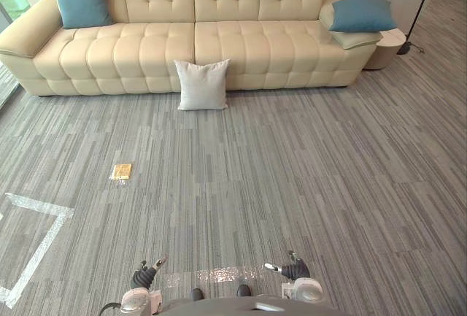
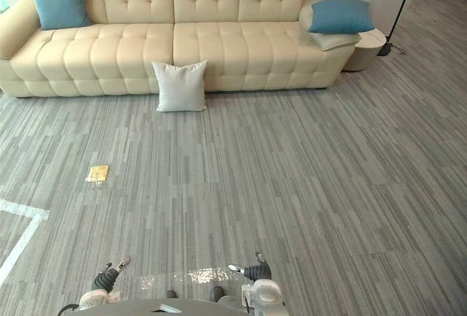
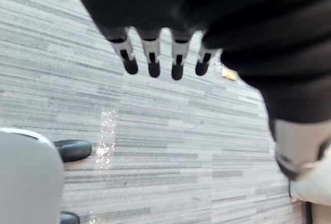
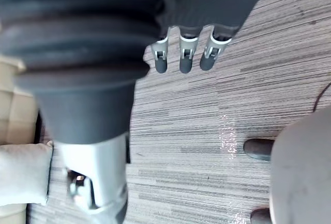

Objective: Pick up cushions and gather them together orderly.

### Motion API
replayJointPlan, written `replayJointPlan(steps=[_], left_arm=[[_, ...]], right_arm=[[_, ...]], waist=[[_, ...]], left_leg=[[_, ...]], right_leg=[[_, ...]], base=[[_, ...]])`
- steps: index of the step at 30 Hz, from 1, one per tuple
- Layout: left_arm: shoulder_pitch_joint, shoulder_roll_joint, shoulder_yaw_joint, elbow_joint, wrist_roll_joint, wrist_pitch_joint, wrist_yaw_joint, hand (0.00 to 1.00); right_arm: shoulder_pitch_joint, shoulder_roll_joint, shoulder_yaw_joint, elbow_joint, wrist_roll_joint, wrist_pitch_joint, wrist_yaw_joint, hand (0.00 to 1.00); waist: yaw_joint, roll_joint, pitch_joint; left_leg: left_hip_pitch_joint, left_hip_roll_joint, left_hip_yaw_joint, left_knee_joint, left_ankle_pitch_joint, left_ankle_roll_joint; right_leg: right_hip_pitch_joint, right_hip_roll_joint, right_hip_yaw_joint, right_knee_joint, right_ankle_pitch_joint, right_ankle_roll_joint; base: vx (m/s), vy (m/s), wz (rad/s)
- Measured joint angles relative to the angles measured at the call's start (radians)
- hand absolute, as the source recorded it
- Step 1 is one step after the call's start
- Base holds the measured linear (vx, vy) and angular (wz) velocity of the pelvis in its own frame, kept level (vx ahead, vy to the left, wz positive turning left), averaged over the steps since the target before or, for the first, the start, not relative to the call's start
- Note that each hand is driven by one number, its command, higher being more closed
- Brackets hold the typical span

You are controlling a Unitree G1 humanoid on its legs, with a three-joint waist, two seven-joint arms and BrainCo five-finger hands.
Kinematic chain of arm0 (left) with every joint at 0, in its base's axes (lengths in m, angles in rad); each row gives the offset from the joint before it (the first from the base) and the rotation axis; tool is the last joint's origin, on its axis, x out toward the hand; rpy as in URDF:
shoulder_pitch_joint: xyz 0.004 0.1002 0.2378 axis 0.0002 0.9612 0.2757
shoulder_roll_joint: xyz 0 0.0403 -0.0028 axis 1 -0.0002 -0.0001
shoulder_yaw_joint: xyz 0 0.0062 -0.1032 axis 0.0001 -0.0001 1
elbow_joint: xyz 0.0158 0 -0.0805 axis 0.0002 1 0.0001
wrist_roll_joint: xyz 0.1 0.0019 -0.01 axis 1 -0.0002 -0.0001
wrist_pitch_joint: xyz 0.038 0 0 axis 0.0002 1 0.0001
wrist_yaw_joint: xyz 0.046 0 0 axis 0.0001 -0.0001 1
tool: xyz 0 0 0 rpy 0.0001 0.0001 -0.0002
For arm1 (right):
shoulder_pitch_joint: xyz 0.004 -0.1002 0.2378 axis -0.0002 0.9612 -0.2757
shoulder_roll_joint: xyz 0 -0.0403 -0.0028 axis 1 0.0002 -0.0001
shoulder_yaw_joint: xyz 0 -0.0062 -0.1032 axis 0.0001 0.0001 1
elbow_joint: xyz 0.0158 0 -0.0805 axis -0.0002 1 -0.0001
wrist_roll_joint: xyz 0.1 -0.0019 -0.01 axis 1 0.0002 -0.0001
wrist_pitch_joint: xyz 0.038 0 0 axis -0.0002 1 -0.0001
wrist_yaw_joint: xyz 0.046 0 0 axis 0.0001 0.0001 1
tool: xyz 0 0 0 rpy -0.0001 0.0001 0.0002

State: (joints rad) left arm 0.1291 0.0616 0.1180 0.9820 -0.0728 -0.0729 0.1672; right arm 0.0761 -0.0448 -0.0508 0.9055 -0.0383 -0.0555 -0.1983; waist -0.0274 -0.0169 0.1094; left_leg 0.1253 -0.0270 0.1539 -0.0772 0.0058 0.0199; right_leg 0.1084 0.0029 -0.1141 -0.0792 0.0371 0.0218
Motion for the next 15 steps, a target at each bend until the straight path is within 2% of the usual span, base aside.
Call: replayJointPlan(steps=[5, 15], left_arm=[[-0.009, -0.004, 0.029, 0.021, 0.000, 0.003, 0.000, 0.00], [-0.021, -0.009, 0.077, 0.051, 0.000, 0.009, -0.010, 0.00]], right_arm=[[-0.012, 0.004, -0.061, 0.055, 0.040, 0.012, -0.004, 0.00], [-0.030, 0.022, -0.161, 0.108, 0.035, 0.023, -0.008, 0.00]], waist=[[0.002, 0.002, 0.000], [0.011, 0.003, -0.001]], left_leg=[[0.010, 0.000, -0.001, 0.000, 0.000, -0.001], [0.016, 0.000, 0.000, -0.007, -0.001, -0.002]], right_leg=[[0.013, 0.000, -0.003, 0.000, 0.000, 0.000], [0.019, 0.000, -0.005, -0.001, -0.004, 0.006]], base=[[0.00, 0.000, 0.00], [-0.03, -0.008, 0.00]])
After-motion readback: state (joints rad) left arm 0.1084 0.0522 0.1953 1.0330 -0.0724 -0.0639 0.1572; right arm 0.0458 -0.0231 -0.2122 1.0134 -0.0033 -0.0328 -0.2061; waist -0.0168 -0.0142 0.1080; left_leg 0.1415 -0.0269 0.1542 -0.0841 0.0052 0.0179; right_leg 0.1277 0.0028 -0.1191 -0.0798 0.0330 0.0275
